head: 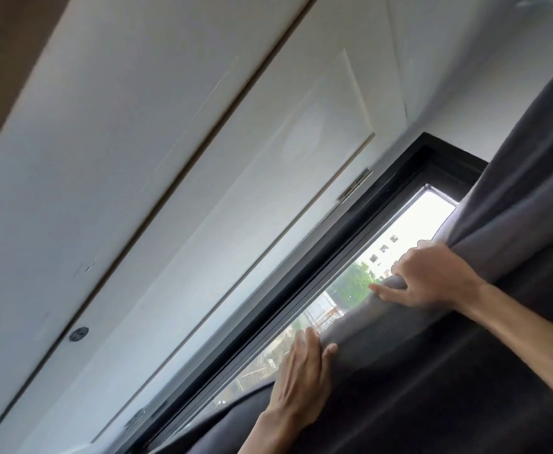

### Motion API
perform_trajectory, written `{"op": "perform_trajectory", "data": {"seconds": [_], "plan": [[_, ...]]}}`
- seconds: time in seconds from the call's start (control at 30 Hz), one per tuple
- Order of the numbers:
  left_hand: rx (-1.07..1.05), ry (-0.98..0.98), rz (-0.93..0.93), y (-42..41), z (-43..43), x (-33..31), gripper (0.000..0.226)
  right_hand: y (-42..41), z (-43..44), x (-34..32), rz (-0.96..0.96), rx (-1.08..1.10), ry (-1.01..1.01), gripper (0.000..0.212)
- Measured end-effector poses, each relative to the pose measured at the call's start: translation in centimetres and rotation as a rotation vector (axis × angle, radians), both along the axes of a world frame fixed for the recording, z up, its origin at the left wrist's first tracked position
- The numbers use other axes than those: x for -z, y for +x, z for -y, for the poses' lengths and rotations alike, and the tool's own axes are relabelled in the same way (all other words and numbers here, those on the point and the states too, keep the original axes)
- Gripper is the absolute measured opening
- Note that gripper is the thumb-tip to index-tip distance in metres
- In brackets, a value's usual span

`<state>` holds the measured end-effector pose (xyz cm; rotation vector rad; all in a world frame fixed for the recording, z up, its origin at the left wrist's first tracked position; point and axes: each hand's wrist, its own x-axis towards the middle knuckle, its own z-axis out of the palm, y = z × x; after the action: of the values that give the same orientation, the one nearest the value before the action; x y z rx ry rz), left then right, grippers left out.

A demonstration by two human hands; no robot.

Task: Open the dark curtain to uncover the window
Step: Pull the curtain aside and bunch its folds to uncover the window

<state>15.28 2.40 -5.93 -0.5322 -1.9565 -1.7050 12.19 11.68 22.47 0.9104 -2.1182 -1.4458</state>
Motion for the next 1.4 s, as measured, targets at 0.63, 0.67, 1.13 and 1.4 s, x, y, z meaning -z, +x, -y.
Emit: {"op": "perform_trajectory", "data": {"seconds": [0.63,0.67,1.13,1.4], "plan": [[-0.282,-0.139,-0.141,12.0,-2.4,-0.9,0.034,12.7,-4.1,0.7,-0.118,-0.178,-0.221,0.059],[-0.28,-0.147,-0.129,12.7,-2.8,-0.9,0.04,13.4,-4.5,0.7,-0.127,-0.177,-0.217,0.059],[-0.337,-0.169,-0.16,18.8,-9.2,-11.5,0.035,19.4,-8.4,0.7,-0.109,-0.199,-0.239,0.045],[-0.499,-0.263,-0.176,20.6,-11.9,-10.6,0.052,21.6,-10.3,0.2,-0.051,-0.225,-0.309,0.044]]}}
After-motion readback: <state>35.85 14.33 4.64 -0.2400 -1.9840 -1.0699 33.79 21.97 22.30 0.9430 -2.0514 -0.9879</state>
